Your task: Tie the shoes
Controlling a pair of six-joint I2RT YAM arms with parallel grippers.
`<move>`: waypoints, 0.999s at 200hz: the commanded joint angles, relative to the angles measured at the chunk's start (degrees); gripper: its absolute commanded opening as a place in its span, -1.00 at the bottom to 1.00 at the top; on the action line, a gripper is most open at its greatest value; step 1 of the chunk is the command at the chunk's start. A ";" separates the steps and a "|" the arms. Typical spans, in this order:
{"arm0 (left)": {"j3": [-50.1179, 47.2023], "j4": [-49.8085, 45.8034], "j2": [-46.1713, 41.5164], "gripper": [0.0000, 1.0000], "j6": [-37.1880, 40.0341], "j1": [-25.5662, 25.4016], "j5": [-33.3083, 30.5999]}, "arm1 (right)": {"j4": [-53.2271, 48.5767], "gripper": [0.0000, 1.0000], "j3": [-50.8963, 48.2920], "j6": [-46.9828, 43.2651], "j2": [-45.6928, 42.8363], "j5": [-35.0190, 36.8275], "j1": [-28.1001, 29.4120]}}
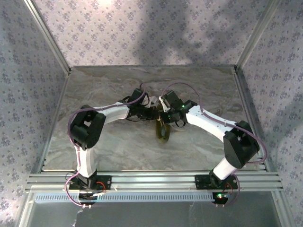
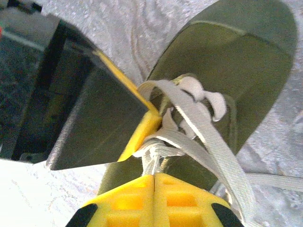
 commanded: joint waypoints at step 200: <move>-0.15 0.10 -0.53 -1.00 0.83 -0.35 0.97 | -1.97 -0.93 0.10 0.67 2.60 -10.64 0.11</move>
